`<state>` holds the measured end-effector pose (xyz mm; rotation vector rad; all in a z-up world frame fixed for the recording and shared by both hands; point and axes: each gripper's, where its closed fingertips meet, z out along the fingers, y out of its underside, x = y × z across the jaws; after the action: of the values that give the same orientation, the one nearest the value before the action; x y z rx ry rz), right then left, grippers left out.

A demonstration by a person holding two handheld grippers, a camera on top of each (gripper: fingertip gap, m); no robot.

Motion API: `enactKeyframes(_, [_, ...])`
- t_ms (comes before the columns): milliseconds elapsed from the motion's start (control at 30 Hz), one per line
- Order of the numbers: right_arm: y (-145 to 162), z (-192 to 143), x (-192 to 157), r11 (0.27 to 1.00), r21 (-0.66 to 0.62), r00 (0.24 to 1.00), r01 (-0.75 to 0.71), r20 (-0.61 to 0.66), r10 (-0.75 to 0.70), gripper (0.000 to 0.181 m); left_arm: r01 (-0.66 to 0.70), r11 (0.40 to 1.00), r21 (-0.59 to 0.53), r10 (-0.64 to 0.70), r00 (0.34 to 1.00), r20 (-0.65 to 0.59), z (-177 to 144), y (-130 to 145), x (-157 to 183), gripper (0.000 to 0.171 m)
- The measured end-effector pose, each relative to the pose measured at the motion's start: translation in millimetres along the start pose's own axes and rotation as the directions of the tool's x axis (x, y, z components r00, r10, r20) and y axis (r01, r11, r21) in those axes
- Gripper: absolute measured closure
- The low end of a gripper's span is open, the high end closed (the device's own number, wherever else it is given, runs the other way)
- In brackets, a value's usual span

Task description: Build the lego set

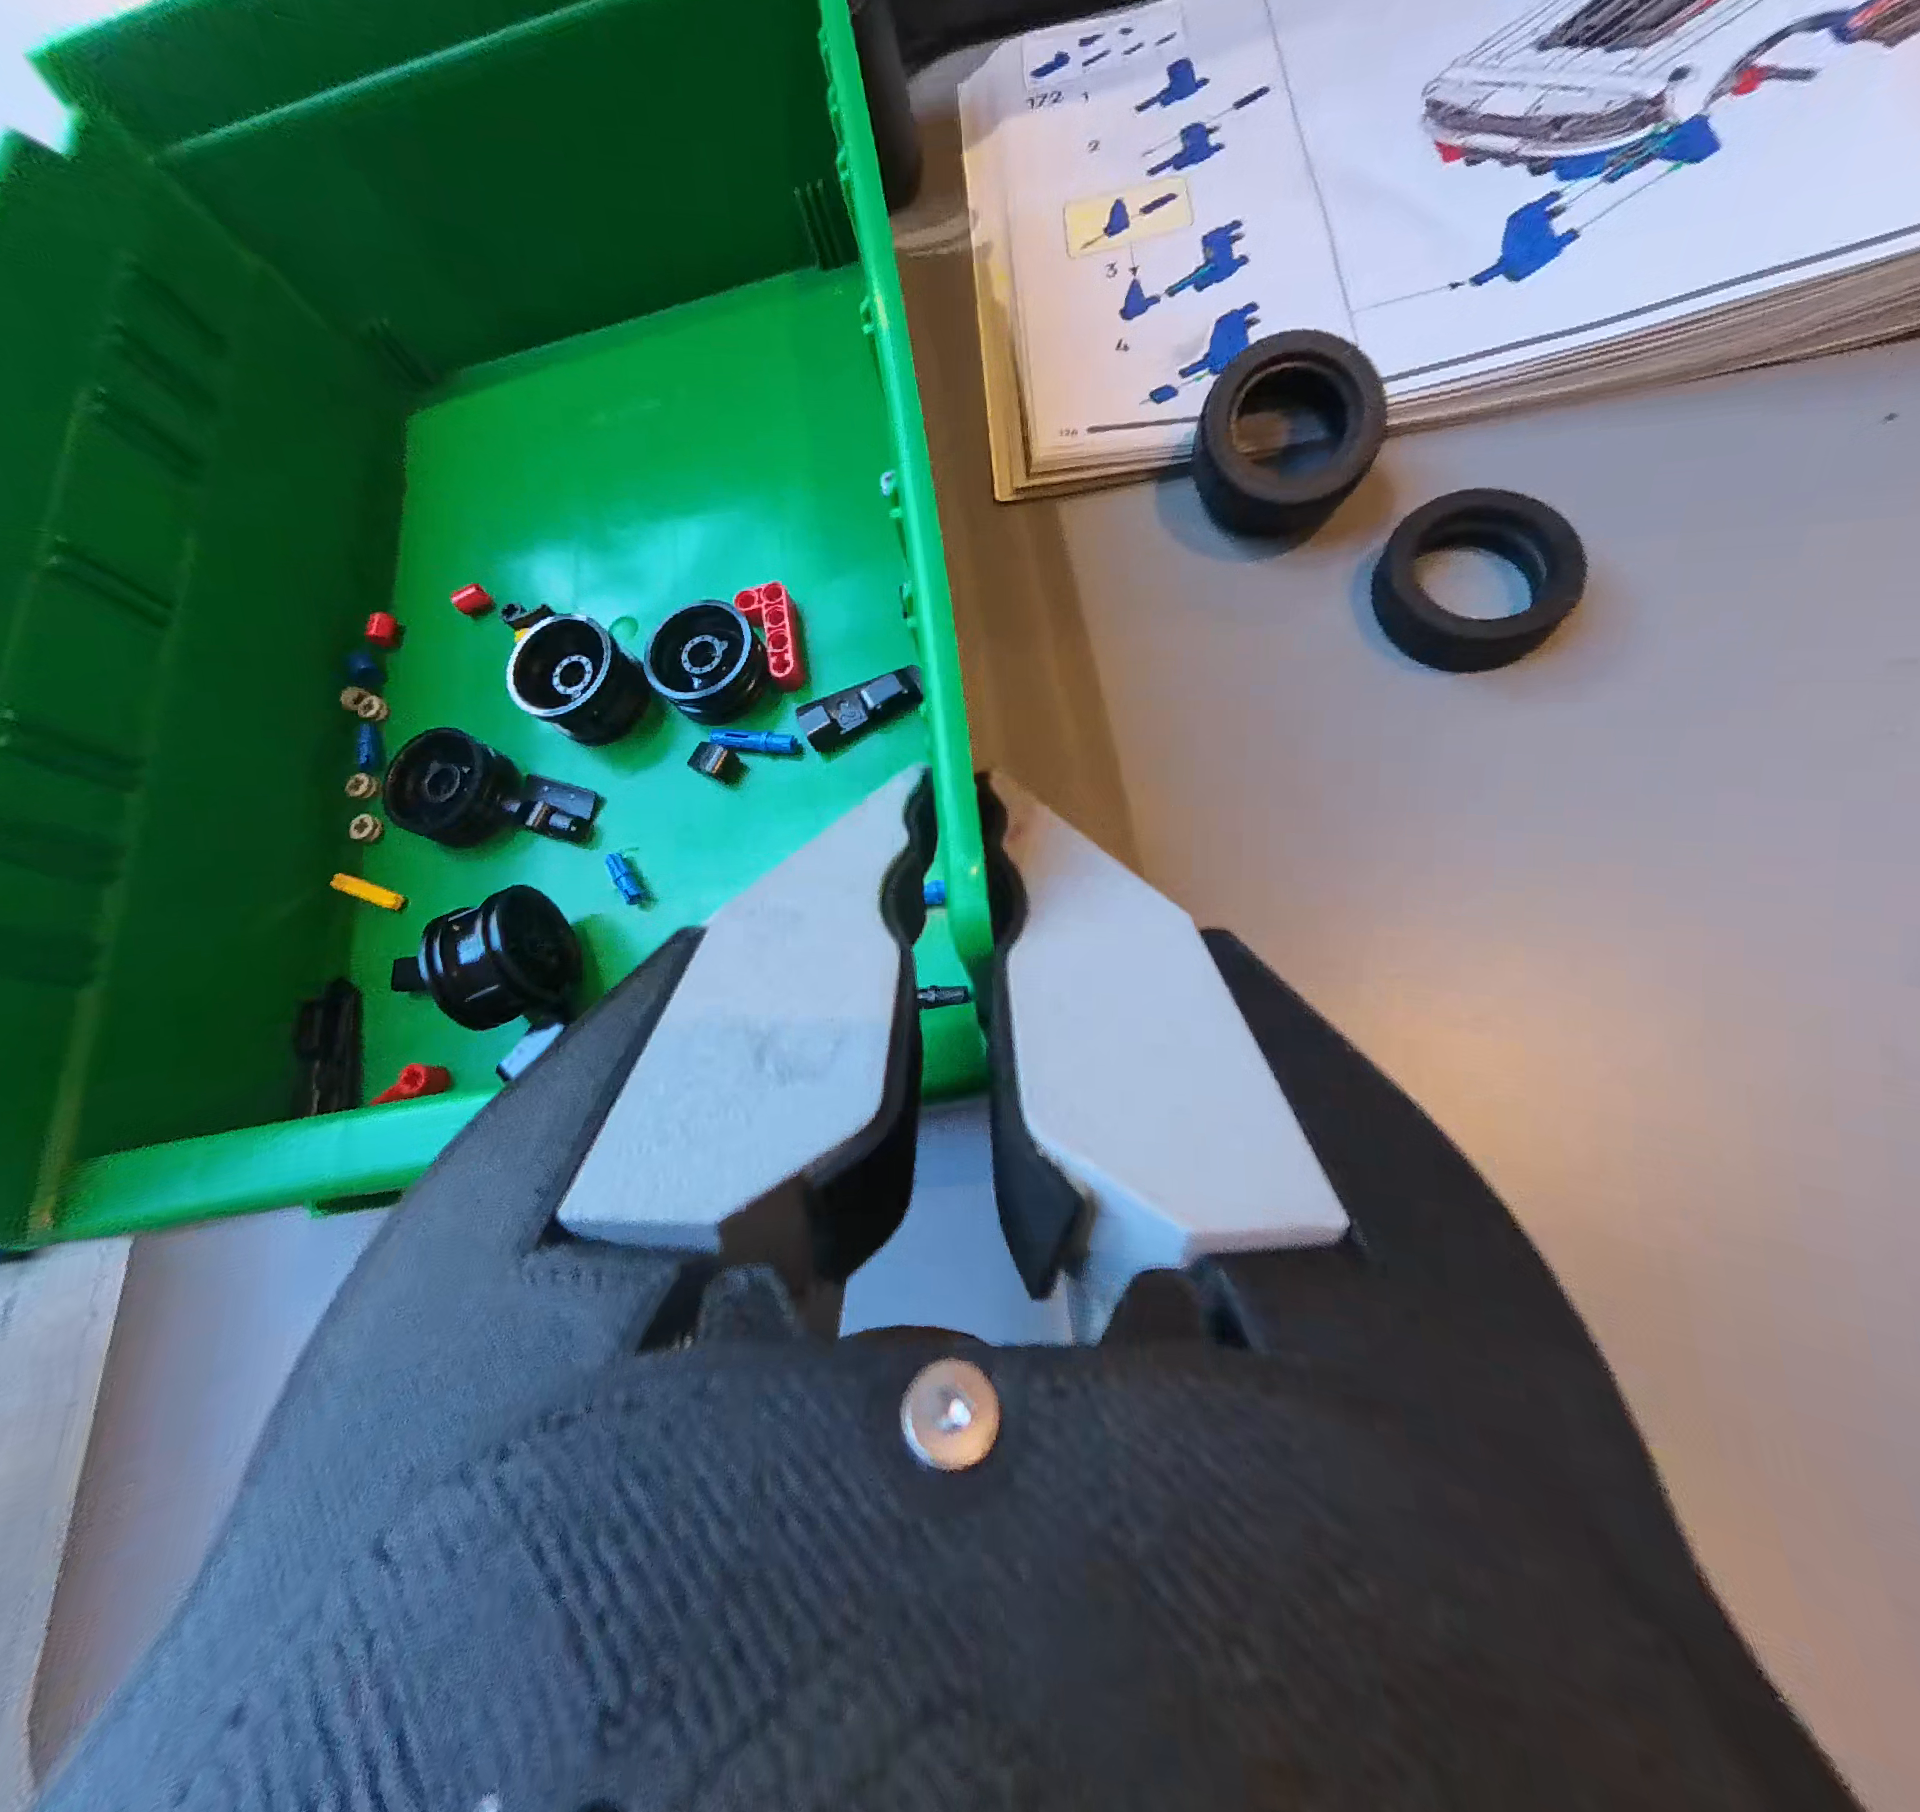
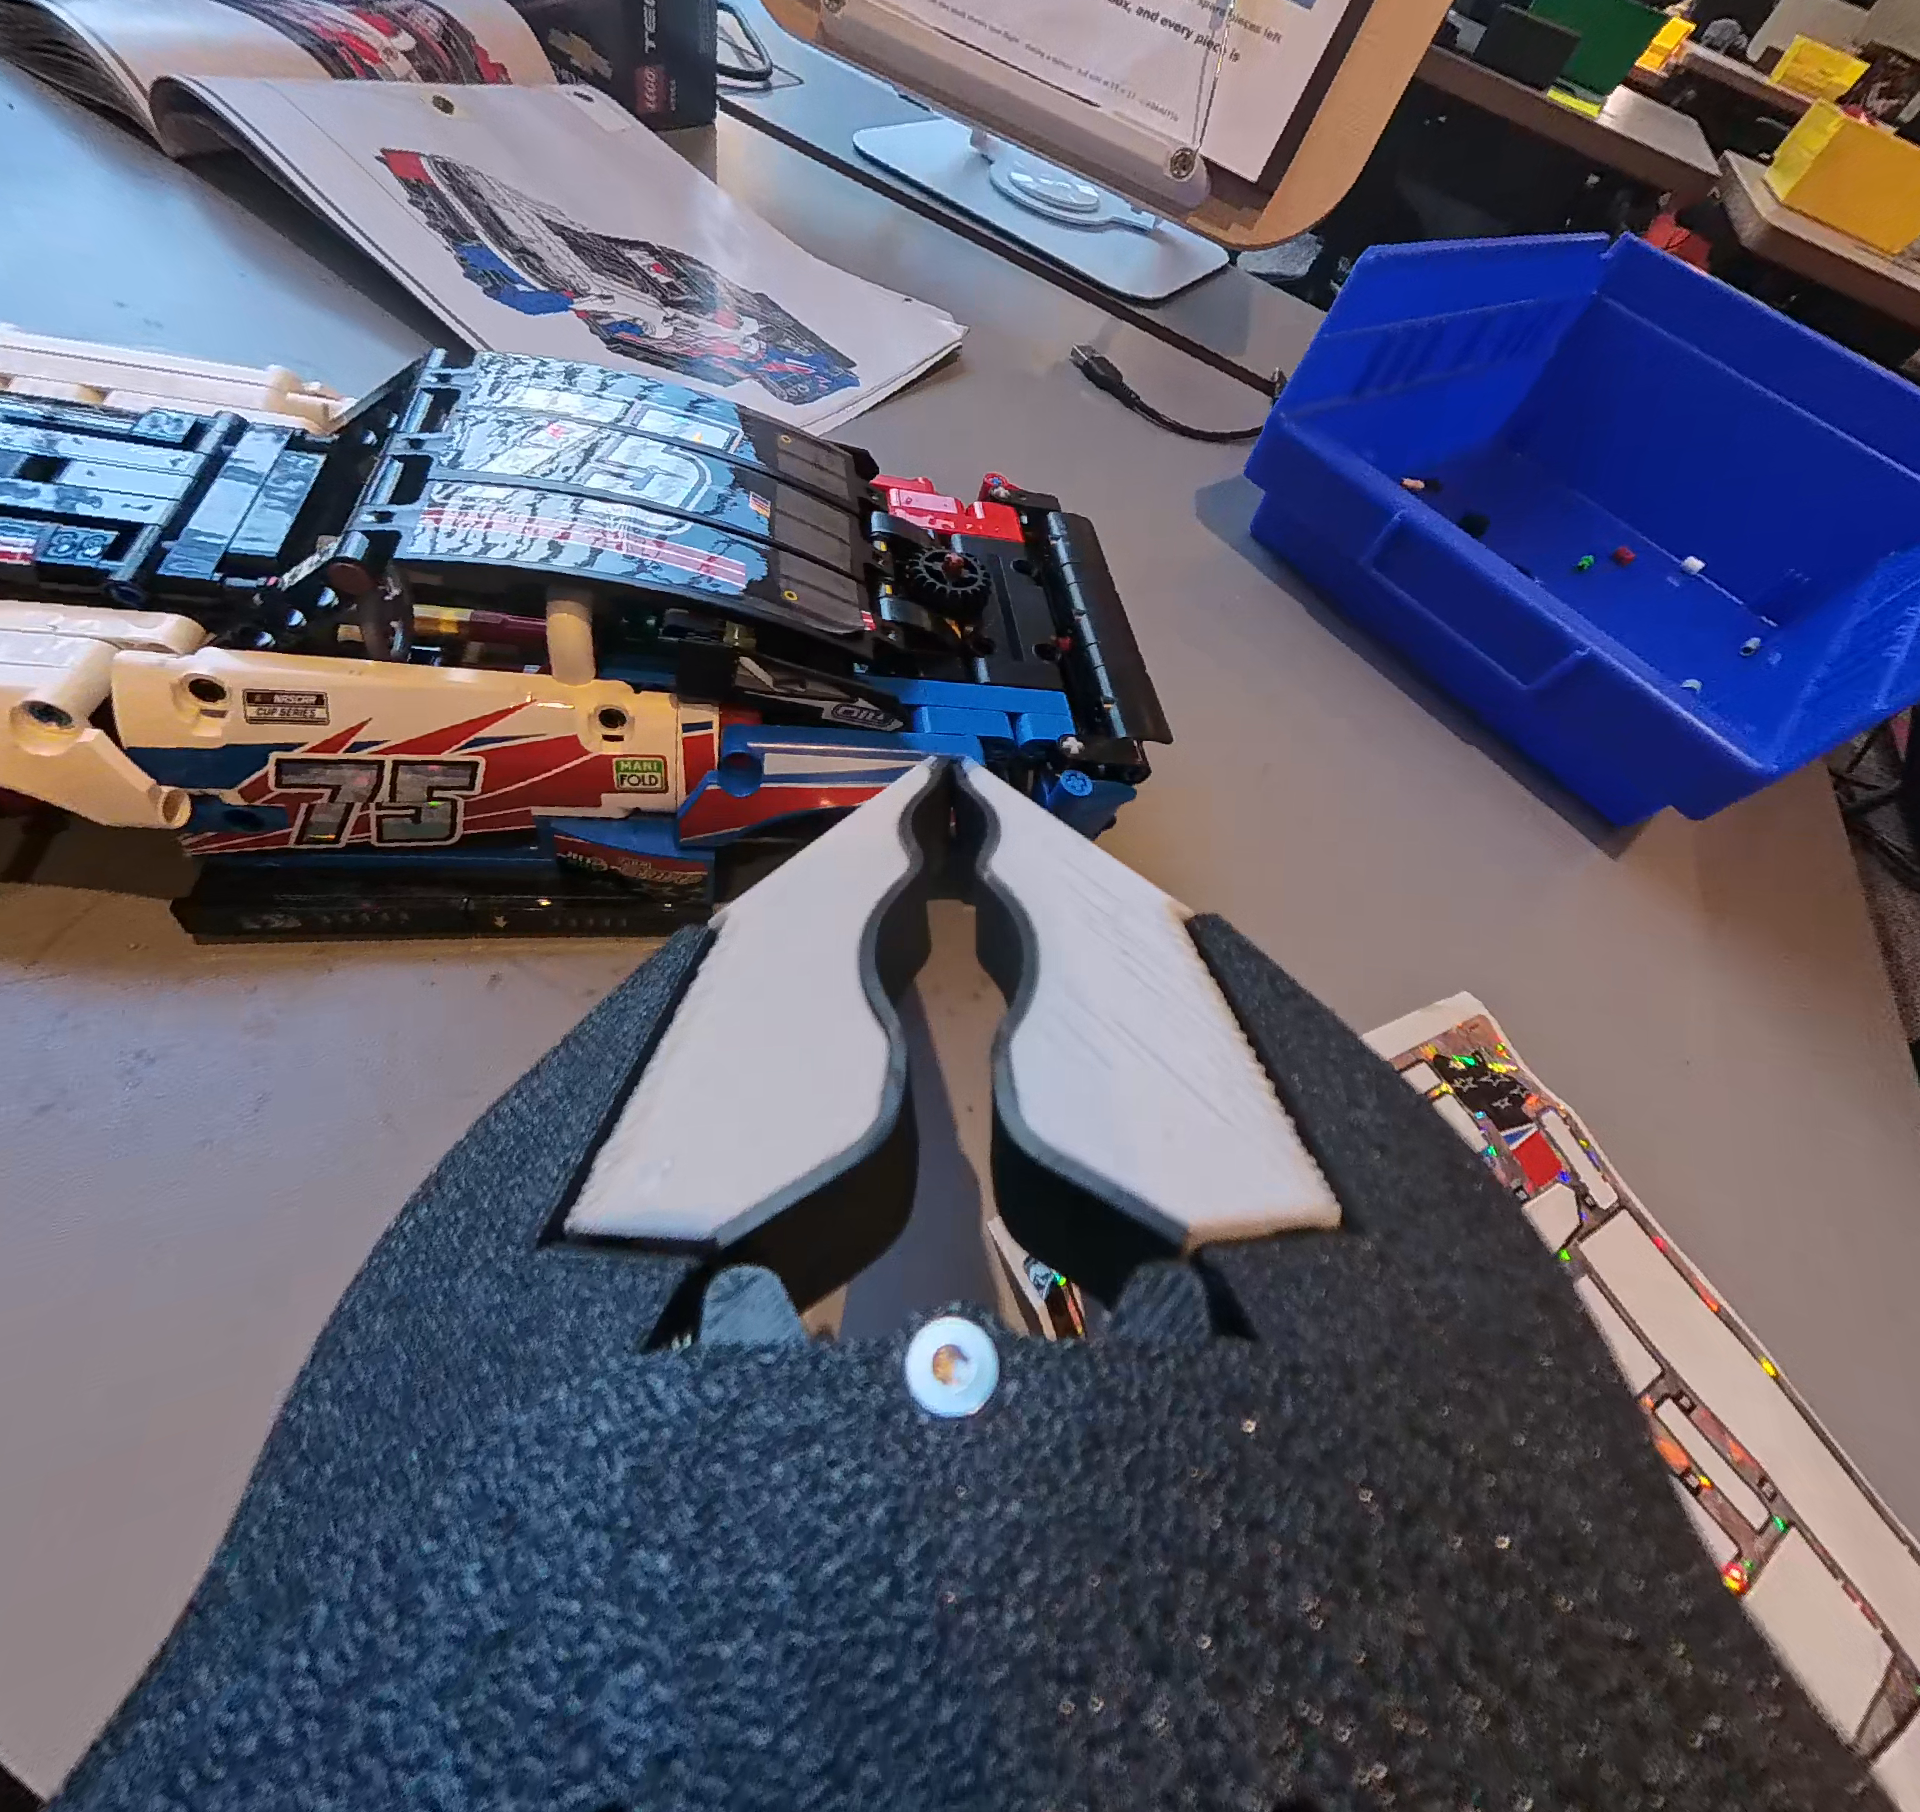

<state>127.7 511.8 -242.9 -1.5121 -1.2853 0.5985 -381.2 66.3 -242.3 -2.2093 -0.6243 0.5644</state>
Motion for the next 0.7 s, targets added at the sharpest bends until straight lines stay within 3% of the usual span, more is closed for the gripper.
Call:
enactKeyframes(200, [-0.7, -0.5, -0.3, 1.000, 0.006, 1.000, 0.001, 0.001, -0.001, 0.181, -0.005, 1.000, 0.026, 0.006, 1.000, -0.028, -14.0, 7.8, 13.2, 0.167])
enactKeyframes(333, [-0.2, 0.0, -0.6, 1.000, 0.002, 1.000, -0.002, 0.005, 0.002, 0.181, 0.071, 0.995, 0.076, -0.065, 0.995, -0.073, -30.4, 6.7, 24.2, 0.137])
enactKeyframes(467, [0.2, 0.4, -0.9, 1.000, -0.003, 1.000, 0.004, 0.003, -0.004, 0.181, 0.051, 0.989, 0.138, -0.043, 0.997, -0.060, -48.7, -6.1, 30.3, 0.131])
enactKeyframes(567, [0.3, 0.3, 0.7, 1.000, -0.002, 1.000, -0.001, -0.005, 0.001, 0.181, 0.064, 0.985, 0.159, -0.053, 0.996, -0.075, -54.1, -16.7, 37.4, 0.115])
enactKeyframes(700, [-0.2, -0.3, 4.4, 1.000, 0.003, 1.000, -0.017, -0.019, 0.017, 0.181, 0.061, 0.979, 0.196, -0.048, 0.996, -0.070, -54.3, -25.3, 38.6, 0.113])
